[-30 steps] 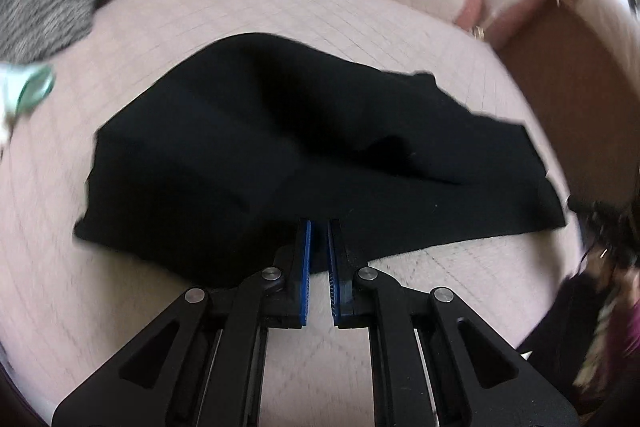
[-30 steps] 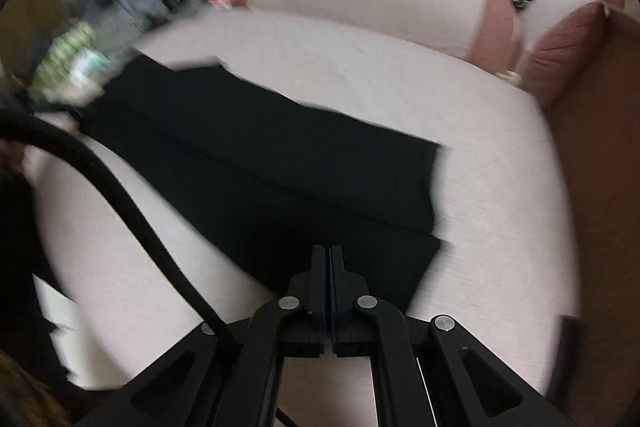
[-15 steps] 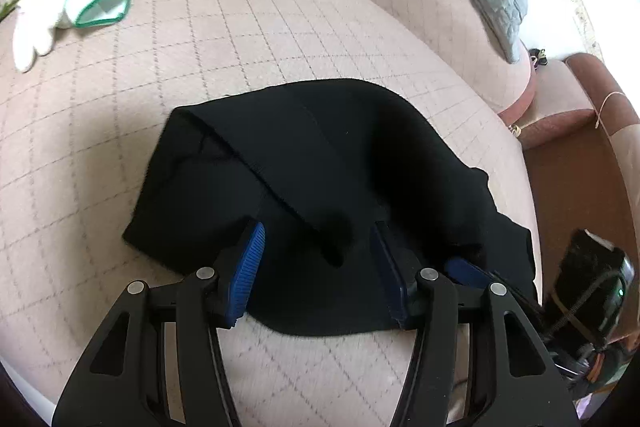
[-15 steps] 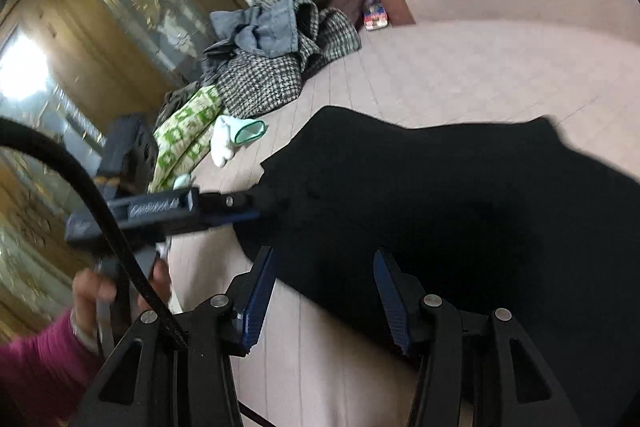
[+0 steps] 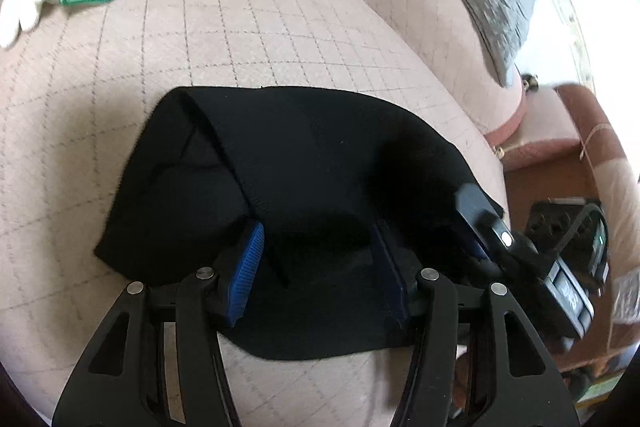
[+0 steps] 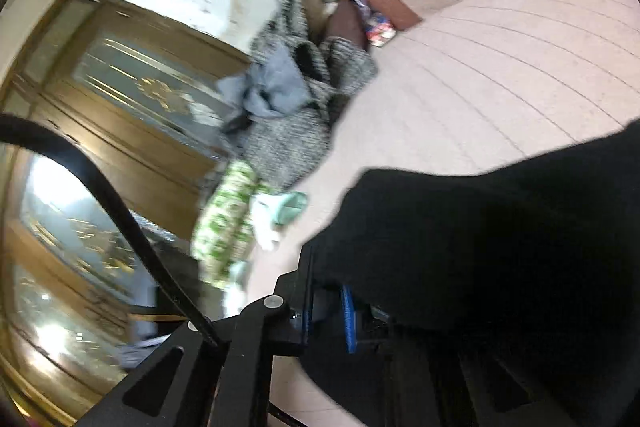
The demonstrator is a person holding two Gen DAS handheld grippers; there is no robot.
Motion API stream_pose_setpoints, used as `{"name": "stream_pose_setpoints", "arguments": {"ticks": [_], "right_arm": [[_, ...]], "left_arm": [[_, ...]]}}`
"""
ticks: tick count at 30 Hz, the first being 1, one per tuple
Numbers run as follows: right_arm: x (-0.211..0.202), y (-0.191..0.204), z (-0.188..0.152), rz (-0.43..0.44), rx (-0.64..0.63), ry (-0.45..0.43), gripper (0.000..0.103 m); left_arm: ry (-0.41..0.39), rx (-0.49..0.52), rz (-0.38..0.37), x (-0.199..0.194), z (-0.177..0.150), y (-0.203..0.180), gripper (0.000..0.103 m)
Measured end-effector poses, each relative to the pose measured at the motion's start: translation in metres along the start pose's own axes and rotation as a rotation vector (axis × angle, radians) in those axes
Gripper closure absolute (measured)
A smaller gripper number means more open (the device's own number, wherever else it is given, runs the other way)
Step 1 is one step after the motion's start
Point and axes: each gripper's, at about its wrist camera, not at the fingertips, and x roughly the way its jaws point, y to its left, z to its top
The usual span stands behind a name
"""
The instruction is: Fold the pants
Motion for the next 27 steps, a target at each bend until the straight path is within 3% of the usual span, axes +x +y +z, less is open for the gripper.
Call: {"name": "stream_pose_setpoints", "arguments": {"ticks": [3,8,13,15,16,17,22,25,27], "right_arm": [[-0.002,0.005,-0.002,-0.071,-0.042,0.017,0.092],[-0.012,-0.001,-0.007,-0.065,-0.022,-0.003,0.092],[-0.008,-0.006,-0.016,-0.121,-0.013,0.074,0.089],[-0.007,-0.003,-0.025,-0.218,-0.08,0.094,0.071],[-0.005,-0.003,-0.027,-0.247,-0.101,0.096,0.051],[-0.002,-0.004,-0.028,-0.264,-0.117,0.098,0.047],[0.023,-0.004,-0.02,-0.271,-0.155,0.093,0.049],[0.031,-0.014,-0.014,-0.228,-0.099,0.086,0.077],[0.026,-0.019,-0.011,-0.139,-0.021,0.074,0.085]], "left_arm": [[0.01,-0.017,0.006,0.006,0.005,-0.001,0.047],[0.001,-0.037,-0.015,0.016,0.012,-0.002,0.047],[0.005,-0.061,-0.052,0.006,0.012,0.005,0.047],[-0.01,-0.092,-0.047,-0.002,0.011,0.012,0.047],[-0.023,-0.115,-0.045,-0.006,0.009,0.016,0.047],[-0.029,-0.127,-0.045,-0.01,0.008,0.019,0.047],[-0.039,-0.122,-0.02,-0.012,0.004,0.018,0.047],[-0.028,-0.101,-0.015,-0.004,0.004,0.012,0.047],[-0.018,-0.116,-0.019,0.0,0.007,0.011,0.047]]}}
